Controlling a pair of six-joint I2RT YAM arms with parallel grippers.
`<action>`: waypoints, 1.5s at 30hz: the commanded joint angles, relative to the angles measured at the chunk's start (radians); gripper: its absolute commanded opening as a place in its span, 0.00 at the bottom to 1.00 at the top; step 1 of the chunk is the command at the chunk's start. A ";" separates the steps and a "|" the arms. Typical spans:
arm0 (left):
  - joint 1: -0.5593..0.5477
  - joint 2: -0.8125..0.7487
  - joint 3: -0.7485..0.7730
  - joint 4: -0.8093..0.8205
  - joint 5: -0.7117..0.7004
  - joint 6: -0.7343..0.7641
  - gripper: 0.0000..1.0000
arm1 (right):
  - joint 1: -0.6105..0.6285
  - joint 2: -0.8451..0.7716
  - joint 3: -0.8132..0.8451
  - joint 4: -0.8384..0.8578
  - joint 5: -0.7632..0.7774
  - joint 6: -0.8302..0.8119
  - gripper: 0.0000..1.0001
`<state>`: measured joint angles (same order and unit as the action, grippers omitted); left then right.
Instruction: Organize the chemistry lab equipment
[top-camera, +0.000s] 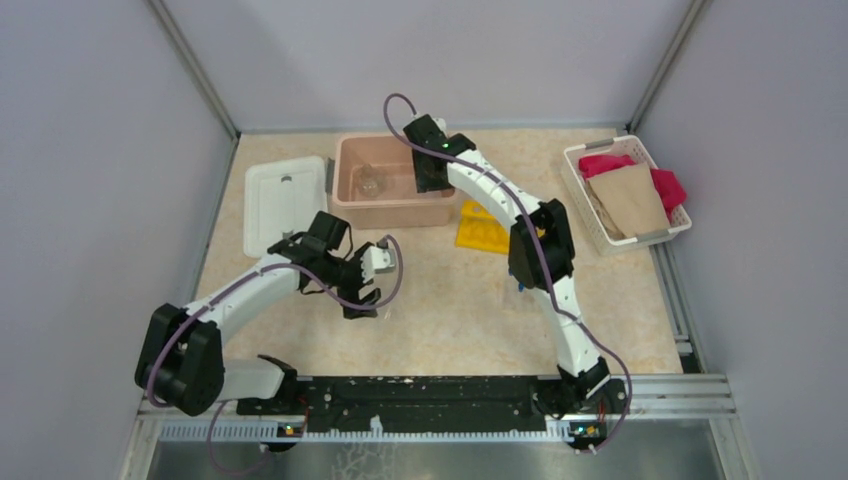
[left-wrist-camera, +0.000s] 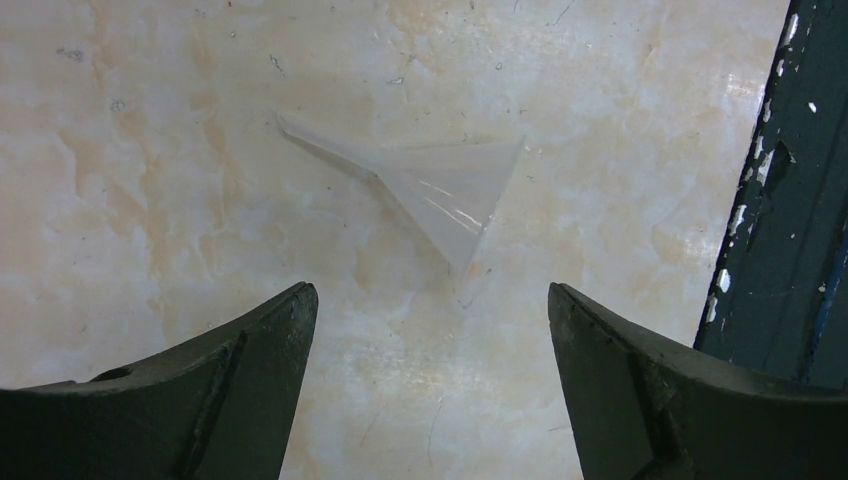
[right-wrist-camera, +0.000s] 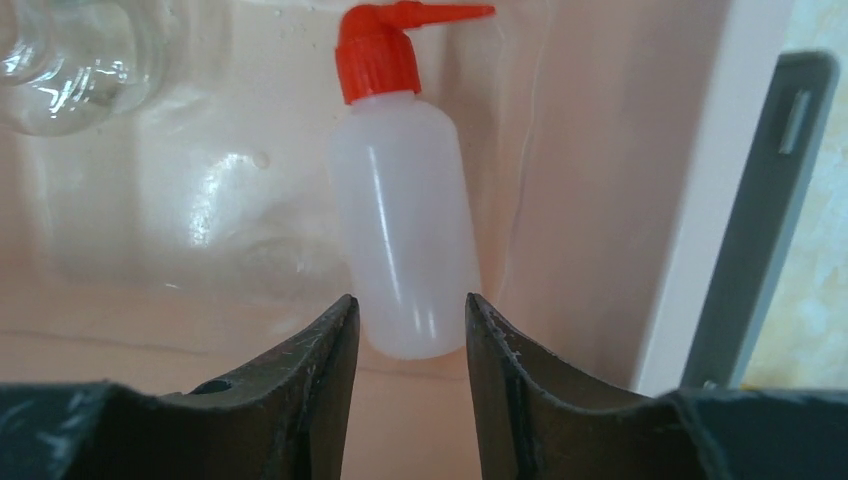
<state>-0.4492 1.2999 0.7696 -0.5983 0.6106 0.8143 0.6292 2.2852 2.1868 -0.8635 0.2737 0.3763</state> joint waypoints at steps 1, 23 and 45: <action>-0.035 0.005 0.004 0.043 -0.031 -0.039 0.92 | -0.016 -0.019 -0.019 -0.002 0.043 0.010 0.44; -0.124 0.107 0.004 0.203 -0.284 -0.034 0.46 | -0.008 -0.505 -0.309 0.248 -0.217 0.124 0.39; -0.115 0.012 0.567 -0.146 -0.305 -0.074 0.00 | -0.036 -0.768 -0.533 0.268 -0.064 0.097 0.30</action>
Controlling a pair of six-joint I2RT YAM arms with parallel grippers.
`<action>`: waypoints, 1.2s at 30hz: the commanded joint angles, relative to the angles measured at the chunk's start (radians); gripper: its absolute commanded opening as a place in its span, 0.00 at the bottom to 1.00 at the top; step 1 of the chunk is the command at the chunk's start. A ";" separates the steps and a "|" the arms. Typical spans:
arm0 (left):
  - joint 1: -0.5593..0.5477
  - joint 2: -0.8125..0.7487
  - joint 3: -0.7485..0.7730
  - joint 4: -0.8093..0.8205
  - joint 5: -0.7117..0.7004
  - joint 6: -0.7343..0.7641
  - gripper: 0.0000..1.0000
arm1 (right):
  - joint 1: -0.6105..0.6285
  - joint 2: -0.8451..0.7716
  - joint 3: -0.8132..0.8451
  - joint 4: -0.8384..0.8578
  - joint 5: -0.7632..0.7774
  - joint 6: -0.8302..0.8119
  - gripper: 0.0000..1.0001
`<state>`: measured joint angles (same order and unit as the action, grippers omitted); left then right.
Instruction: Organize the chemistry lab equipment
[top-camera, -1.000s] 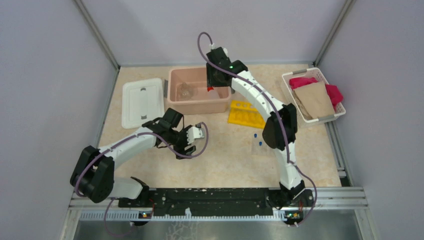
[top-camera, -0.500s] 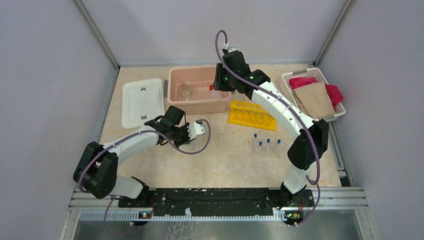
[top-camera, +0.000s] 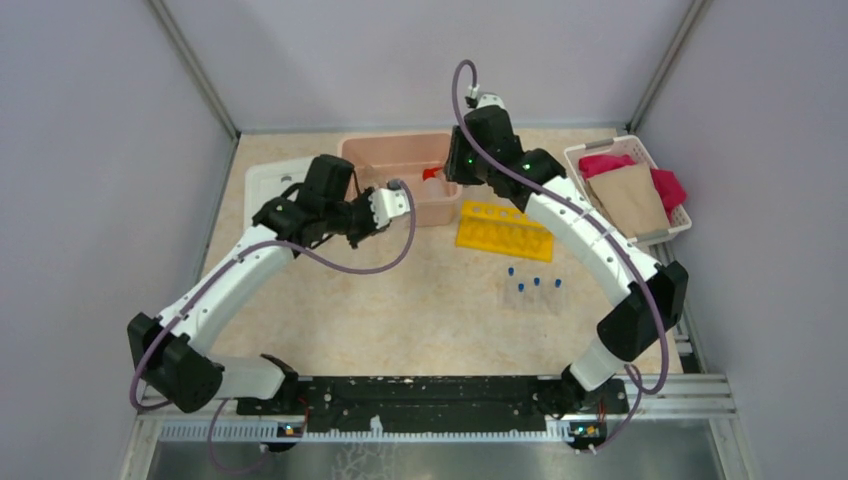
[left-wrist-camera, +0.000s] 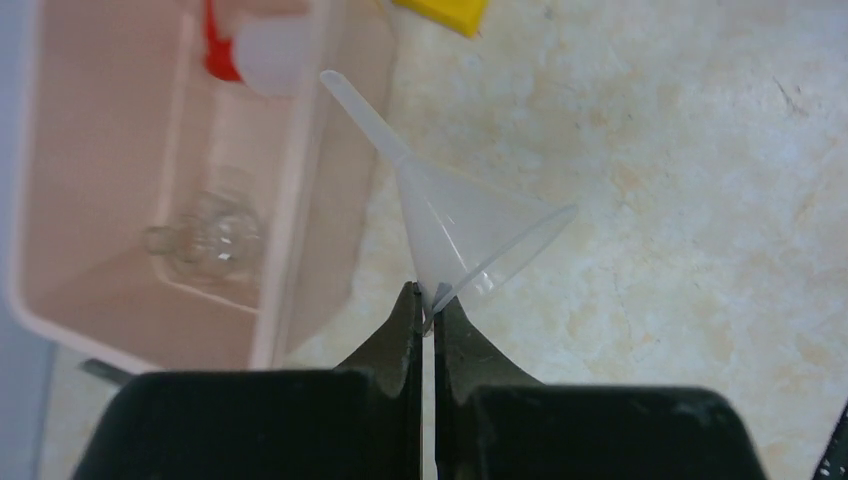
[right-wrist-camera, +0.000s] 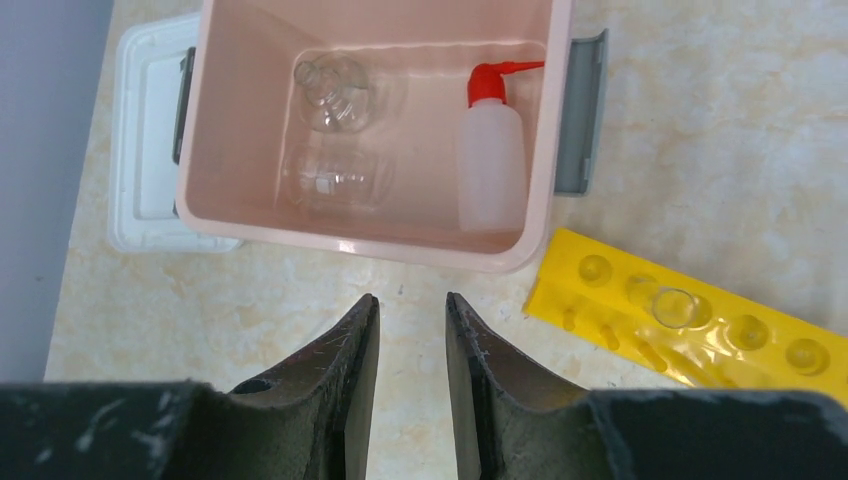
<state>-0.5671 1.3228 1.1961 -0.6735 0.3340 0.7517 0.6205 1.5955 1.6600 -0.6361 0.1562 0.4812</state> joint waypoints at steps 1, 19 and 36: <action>0.012 0.001 0.161 -0.047 -0.047 -0.015 0.00 | -0.031 -0.080 -0.006 0.038 0.055 -0.006 0.30; 0.162 0.444 0.369 0.249 -0.216 -0.091 0.47 | -0.037 -0.161 -0.151 0.061 0.066 0.035 0.31; 0.155 0.338 0.186 0.284 -0.022 -0.091 0.85 | -0.038 -0.210 -0.226 0.076 0.079 0.040 0.31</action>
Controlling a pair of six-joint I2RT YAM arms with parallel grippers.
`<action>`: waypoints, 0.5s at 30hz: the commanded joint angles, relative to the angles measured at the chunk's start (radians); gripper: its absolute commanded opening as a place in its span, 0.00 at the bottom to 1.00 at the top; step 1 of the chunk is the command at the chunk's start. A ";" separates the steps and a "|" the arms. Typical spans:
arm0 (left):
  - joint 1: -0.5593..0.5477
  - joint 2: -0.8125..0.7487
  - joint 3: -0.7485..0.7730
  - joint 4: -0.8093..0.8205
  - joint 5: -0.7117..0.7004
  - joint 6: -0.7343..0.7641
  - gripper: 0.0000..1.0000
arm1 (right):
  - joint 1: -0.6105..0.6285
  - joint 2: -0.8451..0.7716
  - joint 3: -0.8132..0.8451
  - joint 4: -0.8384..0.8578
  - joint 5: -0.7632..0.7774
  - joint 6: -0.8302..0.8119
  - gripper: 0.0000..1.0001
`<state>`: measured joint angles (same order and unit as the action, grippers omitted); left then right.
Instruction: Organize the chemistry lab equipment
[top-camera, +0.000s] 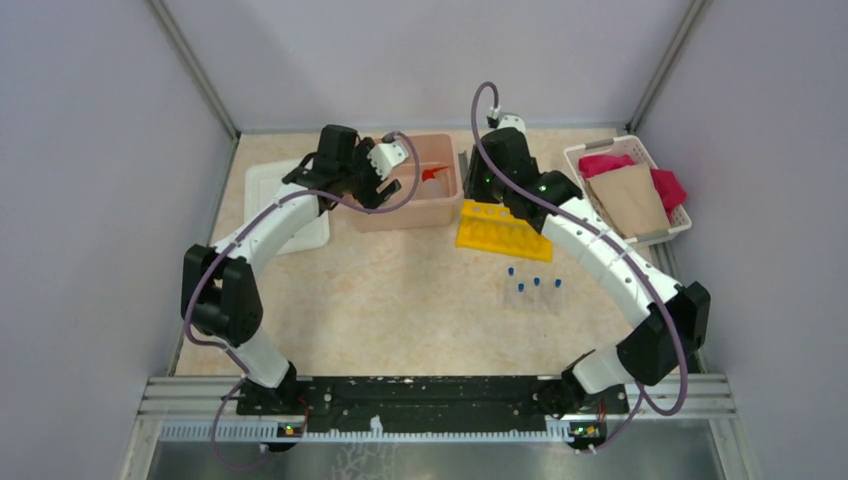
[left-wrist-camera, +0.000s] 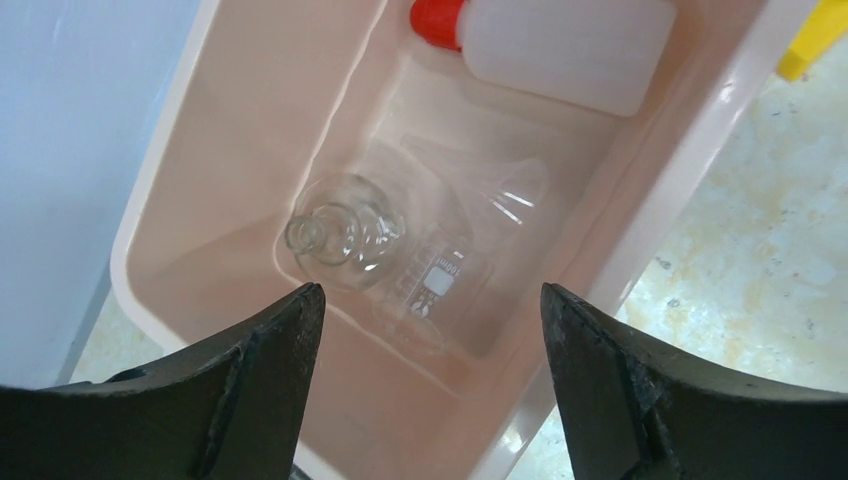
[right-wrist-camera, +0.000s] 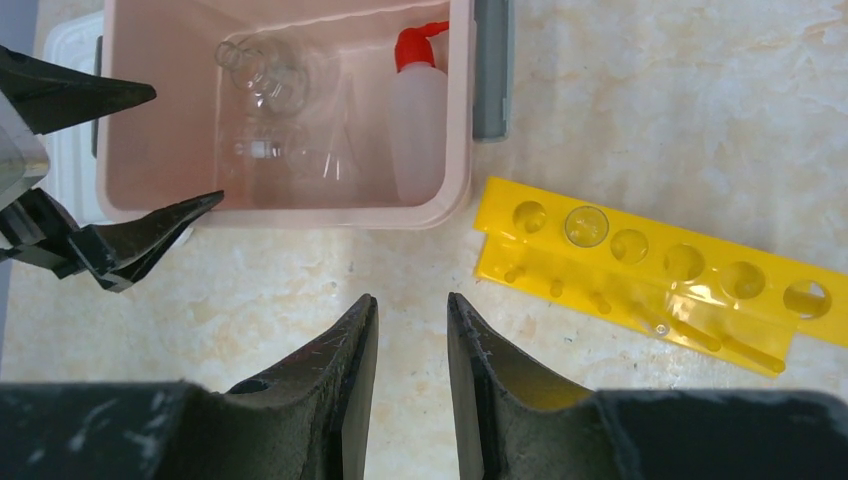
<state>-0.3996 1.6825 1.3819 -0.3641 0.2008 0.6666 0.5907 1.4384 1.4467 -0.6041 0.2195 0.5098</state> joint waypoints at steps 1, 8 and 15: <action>-0.013 -0.019 0.021 -0.043 0.130 -0.008 0.84 | -0.006 -0.057 -0.019 0.043 0.018 0.010 0.31; -0.010 -0.019 0.148 -0.244 0.282 0.105 0.74 | -0.007 -0.071 -0.033 0.033 0.032 0.008 0.31; -0.018 0.002 0.125 -0.358 0.370 0.172 0.74 | -0.007 -0.084 -0.051 0.038 0.030 0.016 0.31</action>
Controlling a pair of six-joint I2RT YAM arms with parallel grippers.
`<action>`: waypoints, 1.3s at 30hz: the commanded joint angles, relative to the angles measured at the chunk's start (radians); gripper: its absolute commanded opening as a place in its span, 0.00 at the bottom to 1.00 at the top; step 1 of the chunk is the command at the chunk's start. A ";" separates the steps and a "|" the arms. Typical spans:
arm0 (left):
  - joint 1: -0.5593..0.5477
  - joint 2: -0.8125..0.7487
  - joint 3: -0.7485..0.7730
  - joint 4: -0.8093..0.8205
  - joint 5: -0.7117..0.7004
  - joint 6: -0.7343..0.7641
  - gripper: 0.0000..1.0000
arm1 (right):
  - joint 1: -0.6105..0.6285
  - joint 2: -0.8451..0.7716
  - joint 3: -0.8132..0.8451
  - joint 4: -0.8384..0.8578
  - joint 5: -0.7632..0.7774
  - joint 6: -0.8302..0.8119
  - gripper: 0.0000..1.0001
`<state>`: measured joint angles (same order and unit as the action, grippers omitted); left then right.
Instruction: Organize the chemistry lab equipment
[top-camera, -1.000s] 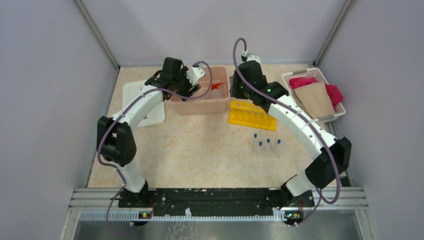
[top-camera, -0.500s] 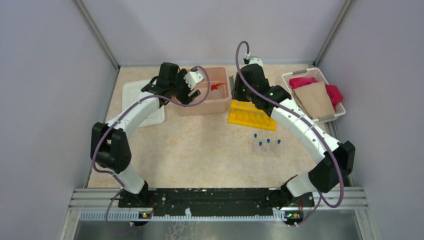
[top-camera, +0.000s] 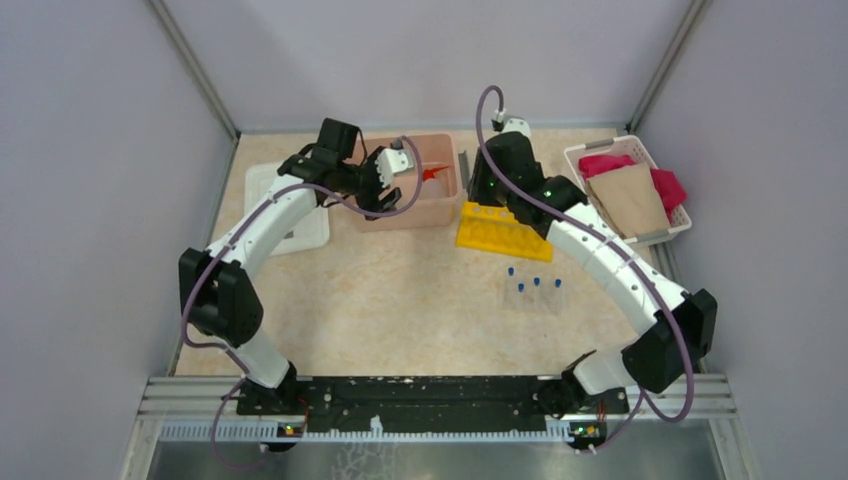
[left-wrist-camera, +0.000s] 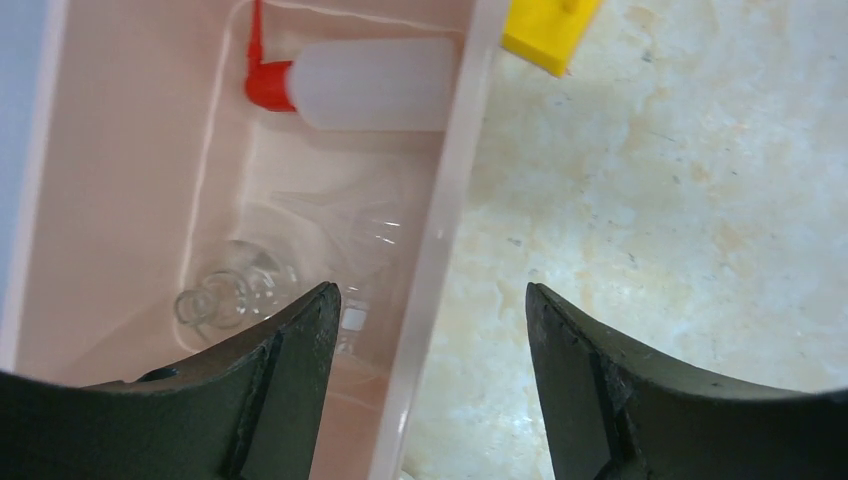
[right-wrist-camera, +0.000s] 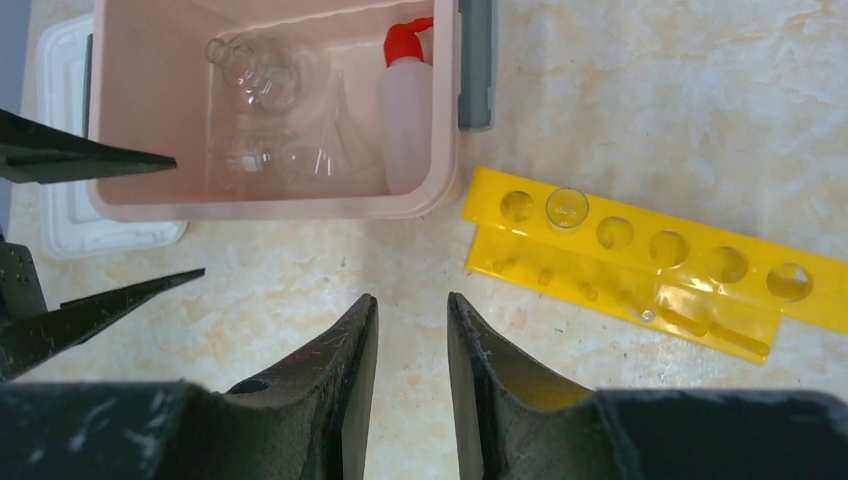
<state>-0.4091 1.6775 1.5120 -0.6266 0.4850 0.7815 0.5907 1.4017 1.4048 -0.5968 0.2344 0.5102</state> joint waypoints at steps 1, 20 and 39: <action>-0.008 0.016 -0.009 -0.094 0.084 0.064 0.74 | -0.007 -0.050 -0.012 0.031 0.013 0.016 0.31; -0.018 0.010 -0.086 -0.105 0.028 0.160 0.21 | -0.007 -0.093 -0.036 0.029 0.004 0.026 0.28; -0.038 -0.206 -0.273 -0.132 0.002 0.139 0.70 | -0.007 -0.101 -0.051 0.043 -0.023 0.035 0.28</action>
<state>-0.4435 1.5089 1.2354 -0.7456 0.5003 0.9775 0.5907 1.3460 1.3544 -0.5911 0.2153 0.5362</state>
